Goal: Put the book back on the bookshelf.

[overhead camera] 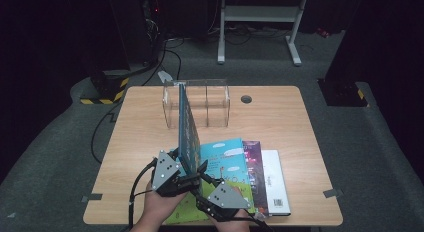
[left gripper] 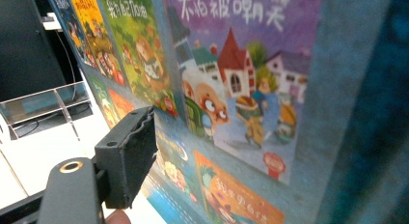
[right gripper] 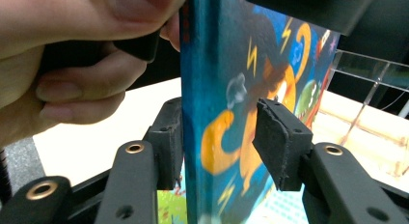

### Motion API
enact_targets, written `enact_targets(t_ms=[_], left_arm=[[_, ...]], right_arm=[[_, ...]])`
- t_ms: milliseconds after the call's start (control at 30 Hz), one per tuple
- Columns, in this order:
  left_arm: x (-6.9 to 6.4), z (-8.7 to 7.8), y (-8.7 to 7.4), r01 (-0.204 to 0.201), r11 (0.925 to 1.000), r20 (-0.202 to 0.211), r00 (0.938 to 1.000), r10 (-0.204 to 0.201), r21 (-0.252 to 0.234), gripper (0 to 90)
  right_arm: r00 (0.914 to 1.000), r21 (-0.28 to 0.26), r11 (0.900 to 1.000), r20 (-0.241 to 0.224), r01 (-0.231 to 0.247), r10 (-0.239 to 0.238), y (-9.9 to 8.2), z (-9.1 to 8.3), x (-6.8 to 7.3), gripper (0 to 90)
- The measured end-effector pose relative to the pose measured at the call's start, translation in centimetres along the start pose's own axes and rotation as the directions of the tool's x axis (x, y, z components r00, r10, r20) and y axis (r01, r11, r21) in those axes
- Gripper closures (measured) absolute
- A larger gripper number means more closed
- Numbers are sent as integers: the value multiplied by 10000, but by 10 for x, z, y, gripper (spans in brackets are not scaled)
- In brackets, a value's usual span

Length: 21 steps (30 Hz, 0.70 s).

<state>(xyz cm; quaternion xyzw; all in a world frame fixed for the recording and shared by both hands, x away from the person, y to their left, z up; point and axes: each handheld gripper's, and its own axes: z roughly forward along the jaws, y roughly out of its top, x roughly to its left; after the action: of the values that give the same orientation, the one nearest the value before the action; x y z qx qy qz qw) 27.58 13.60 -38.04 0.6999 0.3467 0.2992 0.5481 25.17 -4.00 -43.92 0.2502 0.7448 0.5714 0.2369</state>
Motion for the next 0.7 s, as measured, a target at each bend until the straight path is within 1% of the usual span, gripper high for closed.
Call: enact_targets(t_ms=[33, 100, 133, 167, 200, 267, 367, 433, 467, 500, 533, 567, 600, 633, 700], left_arm=[[0, 0, -1, 3, 10000, -14, 10000, -3, -15, 241], [0, 0, -2, 27, 10000, 5, 10000, -27, -53, 250], [0, 0, -2, 35, 10000, -6, 10000, -35, -65, 257], [0, 0, -2, 34, 10000, -11, 10000, -34, -64, 257], [0, 0, -2, 12, 10000, -14, 10000, -12, -51, 267], [-1, 0, -2, -7, 10000, -22, 10000, 7, -65, 272], [-2, 0, -5, -88, 9999, -165, 9998, 86, -110, 293], [-4, 0, -7, -145, 9998, -300, 9994, 142, -96, 306], [-5, 1, -9, -117, 9999, -370, 9993, 114, -83, 315], [-5, 1, -9, -117, 9999, -370, 9993, 114, -83, 318], [-5, 1, -10, -118, 9999, -405, 9991, 115, -75, 321], [-5, 1, -10, -103, 9999, -441, 9990, 99, -92, 321], [-6, 0, -11, -91, 9999, -547, 9985, 85, -105, 327], [-6, 0, -11, -91, 9999, -547, 9985, 85, -105, 330], [-6, -1, -12, -193, 9998, -694, 9974, 189, -61, 336]], right_arm=[[10000, 39, 10000, -15, 31, -31, -1, -2, -1, 525], [9999, 18, 10000, -44, -96, 96, -5, -9, -2, 517], [9999, 53, 9999, -3, -137, 137, -9, -16, -3, 517], [9999, 53, 9999, -3, -137, 137, -9, -16, -3, 517], [9998, -22, 9998, -21, -185, 185, -13, -24, -4, 517], [9998, -22, 9998, -8, -179, 179, -14, -27, -5, 516], [9995, -88, 9997, 207, -229, 231, -19, -39, -10, 516], [9984, -53, 9996, 493, -259, 262, -22, -47, -17, 515], [9959, -17, 9999, 886, -161, 162, -24, -54, -26, 516], [9959, -17, 9999, 886, -161, 162, -24, -54, -26, 516], [9920, -1, 9999, 1254, -173, 172, -27, -60, -35, 517], [9920, -1, 9999, 1254, -173, 172, -27, -60, -35, 517], [9851, -39, 9998, 1709, -196, 199, -29, -67, -46, 517], [9851, -39, 9998, 1709, -196, 199, -29, -67, -46, 517], [9773, -113, 9996, 2098, -272, 290, -33, -73, -58, 519]])
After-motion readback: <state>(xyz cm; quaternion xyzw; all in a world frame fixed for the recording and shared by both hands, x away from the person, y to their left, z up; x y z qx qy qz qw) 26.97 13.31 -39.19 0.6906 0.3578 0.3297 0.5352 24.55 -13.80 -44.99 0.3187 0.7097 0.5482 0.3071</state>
